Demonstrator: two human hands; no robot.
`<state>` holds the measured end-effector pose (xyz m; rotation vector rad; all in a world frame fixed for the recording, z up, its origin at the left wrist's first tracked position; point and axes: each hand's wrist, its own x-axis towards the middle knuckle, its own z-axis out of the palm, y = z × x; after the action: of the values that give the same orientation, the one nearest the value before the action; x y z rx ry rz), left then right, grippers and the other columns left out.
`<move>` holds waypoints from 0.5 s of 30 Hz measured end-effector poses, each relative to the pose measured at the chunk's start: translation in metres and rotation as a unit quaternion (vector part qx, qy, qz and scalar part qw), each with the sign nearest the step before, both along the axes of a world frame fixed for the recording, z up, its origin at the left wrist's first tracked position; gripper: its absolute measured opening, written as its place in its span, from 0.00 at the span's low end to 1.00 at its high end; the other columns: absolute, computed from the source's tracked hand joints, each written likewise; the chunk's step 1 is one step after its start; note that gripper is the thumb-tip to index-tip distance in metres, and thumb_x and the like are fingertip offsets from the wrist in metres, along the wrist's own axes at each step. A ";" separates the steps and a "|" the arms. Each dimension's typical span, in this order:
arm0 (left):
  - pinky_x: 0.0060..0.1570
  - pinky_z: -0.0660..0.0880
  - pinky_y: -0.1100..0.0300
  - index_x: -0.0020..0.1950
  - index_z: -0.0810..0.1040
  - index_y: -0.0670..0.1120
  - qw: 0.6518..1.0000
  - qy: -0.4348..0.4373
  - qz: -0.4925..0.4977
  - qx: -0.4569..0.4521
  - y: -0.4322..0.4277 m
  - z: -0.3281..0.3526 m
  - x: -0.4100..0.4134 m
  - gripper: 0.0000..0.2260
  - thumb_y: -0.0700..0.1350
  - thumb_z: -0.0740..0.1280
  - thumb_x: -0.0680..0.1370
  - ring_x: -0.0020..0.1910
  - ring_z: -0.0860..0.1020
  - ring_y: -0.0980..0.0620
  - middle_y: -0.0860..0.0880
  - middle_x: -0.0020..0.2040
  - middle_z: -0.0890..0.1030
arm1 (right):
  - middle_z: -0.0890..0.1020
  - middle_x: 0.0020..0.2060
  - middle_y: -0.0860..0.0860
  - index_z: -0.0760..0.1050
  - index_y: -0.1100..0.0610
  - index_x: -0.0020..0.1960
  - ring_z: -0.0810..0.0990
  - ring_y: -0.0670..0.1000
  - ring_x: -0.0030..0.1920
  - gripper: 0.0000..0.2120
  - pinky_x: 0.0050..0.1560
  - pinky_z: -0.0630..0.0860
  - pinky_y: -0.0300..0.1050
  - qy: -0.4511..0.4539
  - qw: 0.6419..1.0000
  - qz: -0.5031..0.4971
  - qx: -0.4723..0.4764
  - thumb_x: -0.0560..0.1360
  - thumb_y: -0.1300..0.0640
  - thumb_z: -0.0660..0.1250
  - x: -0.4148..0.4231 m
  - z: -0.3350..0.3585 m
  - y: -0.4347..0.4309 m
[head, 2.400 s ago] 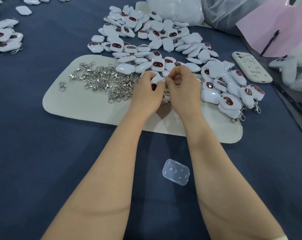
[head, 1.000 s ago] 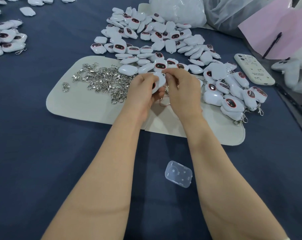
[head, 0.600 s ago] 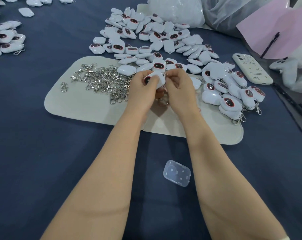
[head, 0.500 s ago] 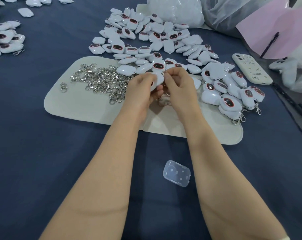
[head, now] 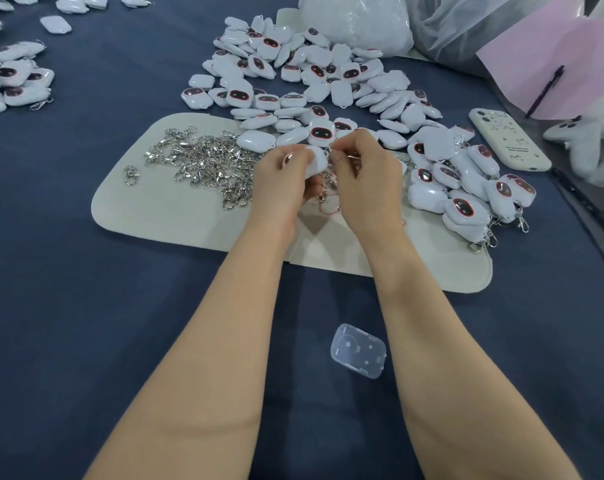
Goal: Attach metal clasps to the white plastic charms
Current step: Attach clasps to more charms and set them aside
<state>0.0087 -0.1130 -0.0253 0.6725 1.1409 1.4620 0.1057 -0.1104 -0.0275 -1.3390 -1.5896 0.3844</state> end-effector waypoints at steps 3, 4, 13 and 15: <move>0.34 0.75 0.58 0.43 0.72 0.52 0.979 0.191 0.031 0.064 -0.002 -0.002 -0.002 0.08 0.38 0.62 0.76 0.25 0.74 0.55 0.51 0.35 0.75 | 0.81 0.38 0.53 0.77 0.63 0.46 0.77 0.52 0.39 0.05 0.41 0.69 0.38 -0.050 0.999 0.016 -0.006 0.76 0.66 0.62 0.002 0.002 0.001; 0.37 0.76 0.55 0.43 0.72 0.53 0.968 0.233 0.035 0.083 -0.003 -0.002 -0.002 0.09 0.38 0.62 0.76 0.27 0.74 0.53 0.52 0.34 0.75 | 0.81 0.38 0.54 0.77 0.64 0.46 0.77 0.53 0.40 0.05 0.41 0.69 0.38 -0.055 0.998 0.021 -0.010 0.76 0.66 0.62 0.003 0.002 0.001; 0.31 0.77 0.61 0.50 0.74 0.45 0.998 0.053 -0.013 0.036 -0.003 0.001 0.002 0.04 0.37 0.62 0.79 0.27 0.75 0.56 0.50 0.37 0.76 | 0.78 0.41 0.44 0.76 0.56 0.51 0.76 0.42 0.42 0.07 0.48 0.75 0.38 0.101 0.990 0.026 -0.094 0.76 0.65 0.63 0.001 0.000 0.001; 0.25 0.74 0.66 0.45 0.74 0.43 0.997 -0.067 -0.037 -0.012 -0.002 0.004 0.001 0.04 0.37 0.62 0.79 0.24 0.74 0.58 0.50 0.29 0.77 | 0.79 0.40 0.45 0.75 0.55 0.49 0.77 0.42 0.40 0.05 0.45 0.76 0.38 0.159 0.981 0.032 -0.105 0.76 0.64 0.64 0.002 0.001 0.002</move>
<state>0.0101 -0.1152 -0.0212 0.5856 1.0191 1.4057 0.1074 -0.1087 -0.0268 -1.3081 -1.3550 0.7837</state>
